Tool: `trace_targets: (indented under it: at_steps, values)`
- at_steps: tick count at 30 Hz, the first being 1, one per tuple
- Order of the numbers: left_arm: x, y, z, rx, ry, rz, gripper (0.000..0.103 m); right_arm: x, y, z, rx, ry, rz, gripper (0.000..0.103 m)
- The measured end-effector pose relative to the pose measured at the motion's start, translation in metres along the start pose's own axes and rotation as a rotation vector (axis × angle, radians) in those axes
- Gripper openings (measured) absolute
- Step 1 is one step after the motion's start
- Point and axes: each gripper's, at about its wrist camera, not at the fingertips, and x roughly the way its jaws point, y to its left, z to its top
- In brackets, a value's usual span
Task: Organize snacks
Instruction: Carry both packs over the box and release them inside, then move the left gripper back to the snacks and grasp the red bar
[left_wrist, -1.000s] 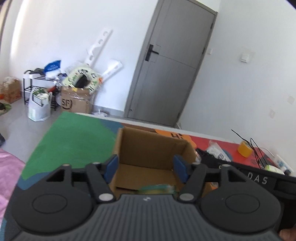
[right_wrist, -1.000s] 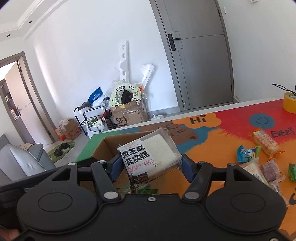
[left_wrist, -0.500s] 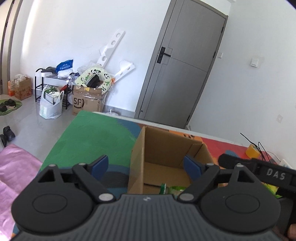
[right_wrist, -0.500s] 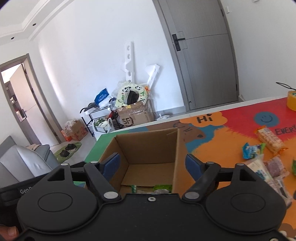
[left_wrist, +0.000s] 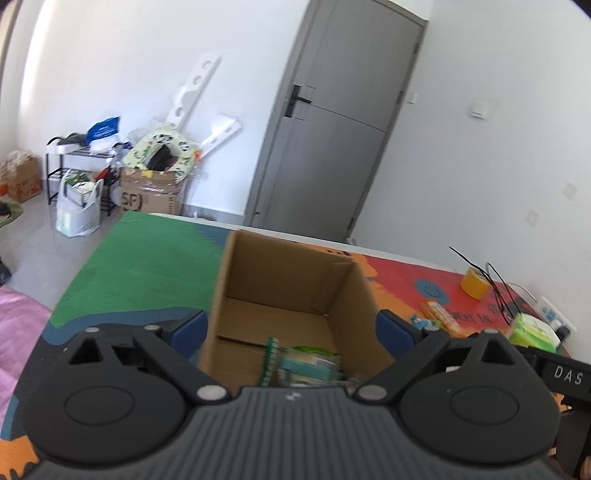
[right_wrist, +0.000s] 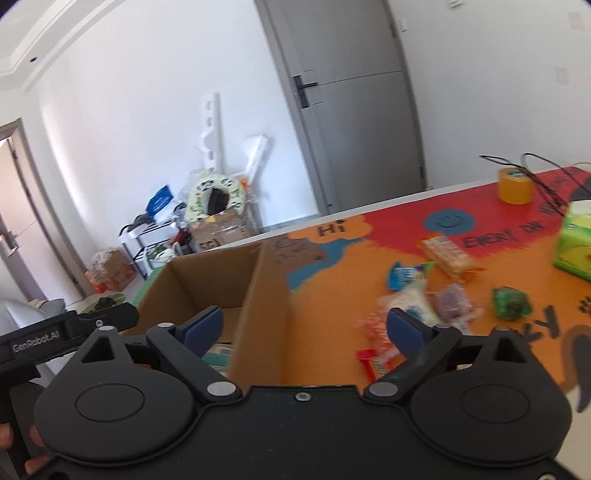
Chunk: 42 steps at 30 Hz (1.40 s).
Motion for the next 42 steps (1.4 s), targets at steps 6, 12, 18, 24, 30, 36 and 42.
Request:
trace_targets:
  at_steps: [6,12,18,24,30,36,42]
  values:
    - [-0.001,-0.027,-0.007,0.042,0.007,-0.047,0.098,-0.018,-0.023,-0.003,0.026,-0.019,-0.037,0.103]
    - [-0.002,-0.053,-0.016,0.076,0.015,-0.104,0.098,-0.034,-0.046,-0.005,0.046,-0.022,-0.074,0.103]
    - [-0.003,-0.079,-0.023,0.113,0.023,-0.159,0.098,-0.05,-0.073,-0.008,0.077,-0.031,-0.12,0.103]
    - [-0.001,-0.1,-0.028,0.141,0.03,-0.201,0.098,-0.063,-0.096,-0.007,0.103,-0.049,-0.154,0.103]
    - [0.003,-0.119,-0.035,0.171,0.043,-0.235,0.098,-0.07,-0.112,-0.009,0.122,-0.056,-0.171,0.103]
    - [0.009,-0.133,-0.042,0.182,0.047,-0.264,0.096,-0.071,-0.128,-0.011,0.148,-0.07,-0.187,0.102]
    - [0.024,-0.146,-0.054,0.182,0.077,-0.278,0.081,-0.061,-0.141,-0.017,0.164,-0.055,-0.174,0.089]
